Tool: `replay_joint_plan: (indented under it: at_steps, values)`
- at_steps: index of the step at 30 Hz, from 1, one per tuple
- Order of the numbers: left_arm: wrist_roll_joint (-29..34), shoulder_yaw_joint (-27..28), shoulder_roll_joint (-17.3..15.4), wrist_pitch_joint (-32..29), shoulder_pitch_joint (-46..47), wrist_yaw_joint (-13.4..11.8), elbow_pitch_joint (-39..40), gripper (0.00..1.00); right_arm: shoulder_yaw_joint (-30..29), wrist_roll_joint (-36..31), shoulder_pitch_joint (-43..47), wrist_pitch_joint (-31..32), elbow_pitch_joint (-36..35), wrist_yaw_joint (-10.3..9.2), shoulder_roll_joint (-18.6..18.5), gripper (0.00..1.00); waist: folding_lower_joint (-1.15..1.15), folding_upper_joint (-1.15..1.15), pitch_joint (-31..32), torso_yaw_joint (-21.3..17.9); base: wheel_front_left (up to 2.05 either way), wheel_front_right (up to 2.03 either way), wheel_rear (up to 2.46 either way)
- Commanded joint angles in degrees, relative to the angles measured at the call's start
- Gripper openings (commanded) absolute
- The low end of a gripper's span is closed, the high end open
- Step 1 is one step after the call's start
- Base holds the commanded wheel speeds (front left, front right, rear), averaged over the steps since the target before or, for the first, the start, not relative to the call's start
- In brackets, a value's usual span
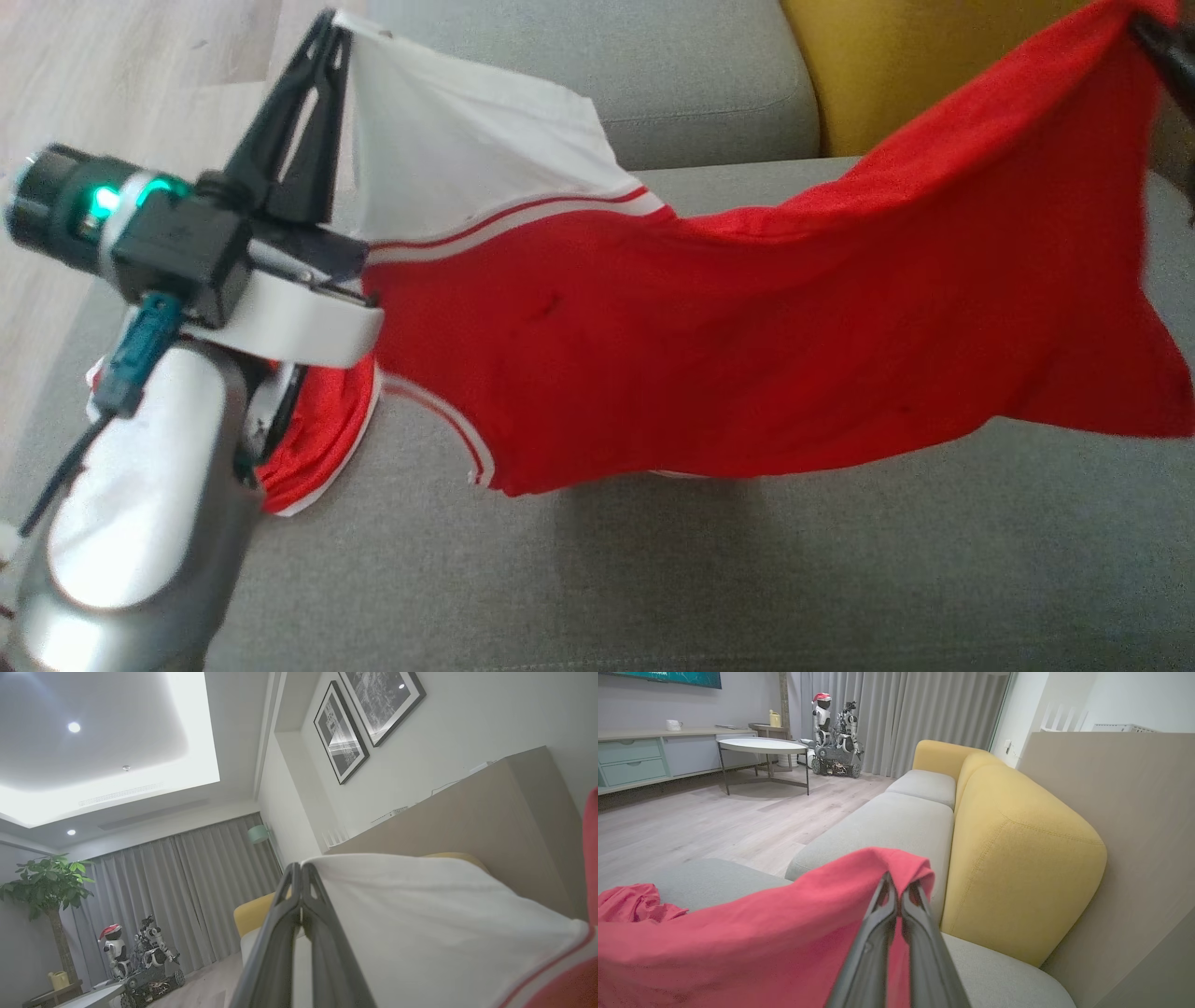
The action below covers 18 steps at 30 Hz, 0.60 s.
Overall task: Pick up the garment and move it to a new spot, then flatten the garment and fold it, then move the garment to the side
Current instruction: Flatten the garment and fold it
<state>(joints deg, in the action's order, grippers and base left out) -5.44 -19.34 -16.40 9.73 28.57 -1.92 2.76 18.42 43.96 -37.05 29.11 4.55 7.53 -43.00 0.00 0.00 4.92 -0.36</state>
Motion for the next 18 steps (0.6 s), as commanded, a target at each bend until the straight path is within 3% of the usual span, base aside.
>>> replay_joint_plan:
  at_steps: [1, 6, 11, 18]
  values:
    - [0.2, 3.1, -2.3, -1.0, 3.9, 0.3, 2.6, 0.00, -1.0, 0.6, 0.6, 1.0, -2.2, -0.04, -1.8, 0.00, 0.00, 0.00, -0.1, -0.2, 0.00, 0.00, 0.00]
    - [-0.9, 3.7, -3.6, -5.8, 5.1, 0.9, 6.0, 0.00, -5.7, 2.7, 2.9, 5.7, -5.3, -0.04, -0.4, 0.00, 0.00, 0.00, -0.7, -1.0, 0.00, 0.00, 0.00]
    - [-3.3, 3.4, -3.6, -9.4, 9.4, 3.4, 2.3, 0.00, -8.1, 3.0, 1.9, 8.4, -4.6, -0.04, 3.6, 0.00, 0.00, 0.00, -3.8, -1.9, 0.00, 0.00, 0.00]
    - [-6.0, 5.1, -3.3, -9.0, 27.1, 6.5, -10.5, 0.00, -6.8, -1.4, -13.6, 6.4, 2.1, -0.04, 11.4, 0.00, 0.00, 0.00, -15.7, -3.0, 0.00, 0.00, 0.00]
